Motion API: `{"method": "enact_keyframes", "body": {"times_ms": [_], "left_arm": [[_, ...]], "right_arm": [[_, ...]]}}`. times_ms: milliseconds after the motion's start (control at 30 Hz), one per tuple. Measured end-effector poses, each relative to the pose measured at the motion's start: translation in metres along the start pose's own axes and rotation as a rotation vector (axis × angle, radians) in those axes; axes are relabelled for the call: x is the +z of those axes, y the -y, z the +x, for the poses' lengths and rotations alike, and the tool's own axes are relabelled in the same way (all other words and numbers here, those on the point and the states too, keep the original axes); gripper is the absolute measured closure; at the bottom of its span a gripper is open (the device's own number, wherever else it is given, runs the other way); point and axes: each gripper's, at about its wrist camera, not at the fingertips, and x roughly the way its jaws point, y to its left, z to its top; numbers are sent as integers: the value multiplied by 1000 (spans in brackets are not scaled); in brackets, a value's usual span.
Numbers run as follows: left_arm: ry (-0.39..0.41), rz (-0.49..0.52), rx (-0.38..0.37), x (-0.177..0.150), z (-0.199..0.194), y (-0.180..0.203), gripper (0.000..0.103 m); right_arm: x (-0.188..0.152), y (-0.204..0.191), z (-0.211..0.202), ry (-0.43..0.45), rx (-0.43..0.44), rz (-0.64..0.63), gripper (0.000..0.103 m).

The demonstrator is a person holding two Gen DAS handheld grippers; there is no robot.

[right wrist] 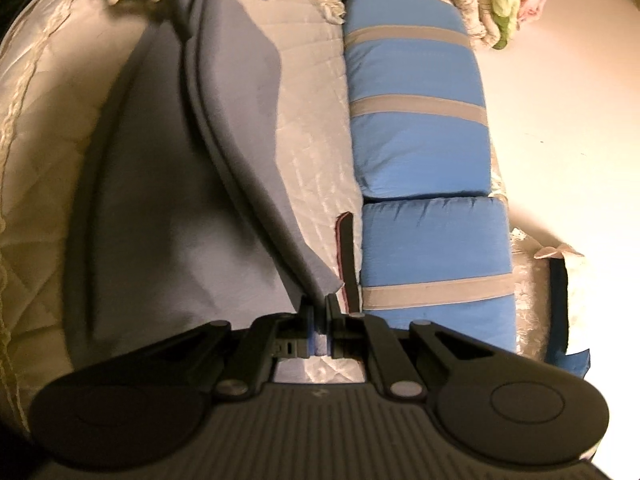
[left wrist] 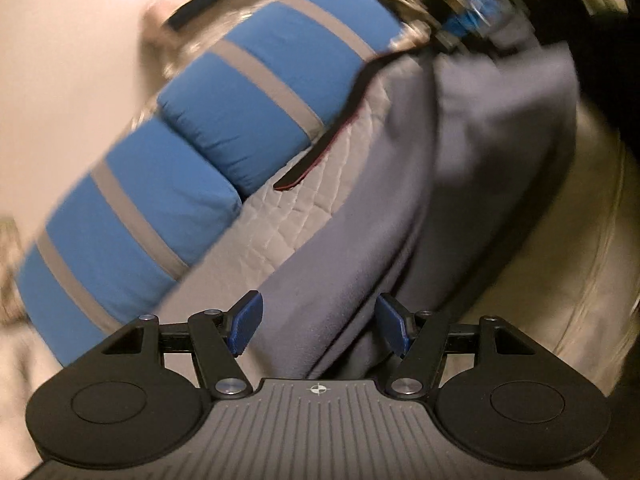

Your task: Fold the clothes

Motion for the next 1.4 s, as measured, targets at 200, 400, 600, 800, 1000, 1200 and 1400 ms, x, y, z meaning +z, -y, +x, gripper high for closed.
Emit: {"method": "enact_keyframes", "body": {"times_ms": [200, 400, 600, 800, 1000, 1200, 1400], "left_arm": [[-33, 194, 118, -4, 12, 22, 42], [12, 282, 86, -8, 5, 29, 42], [-62, 313, 193, -9, 21, 21, 42], [-177, 362, 204, -23, 27, 15, 69], [-251, 406, 156, -32, 34, 17, 78], [-281, 427, 110, -40, 34, 19, 79], [-279, 401, 83, -41, 33, 10, 79]], "right_arm": [[2, 7, 1, 8, -11, 18, 89], [3, 13, 2, 9, -20, 36, 88], [6, 11, 2, 13, -20, 35, 88], [9, -11, -2, 23, 30, 30, 88], [13, -49, -11, 32, 119, -15, 89], [10, -71, -17, 17, 180, -20, 90], [9, -72, -28, 22, 213, 13, 93]]}}
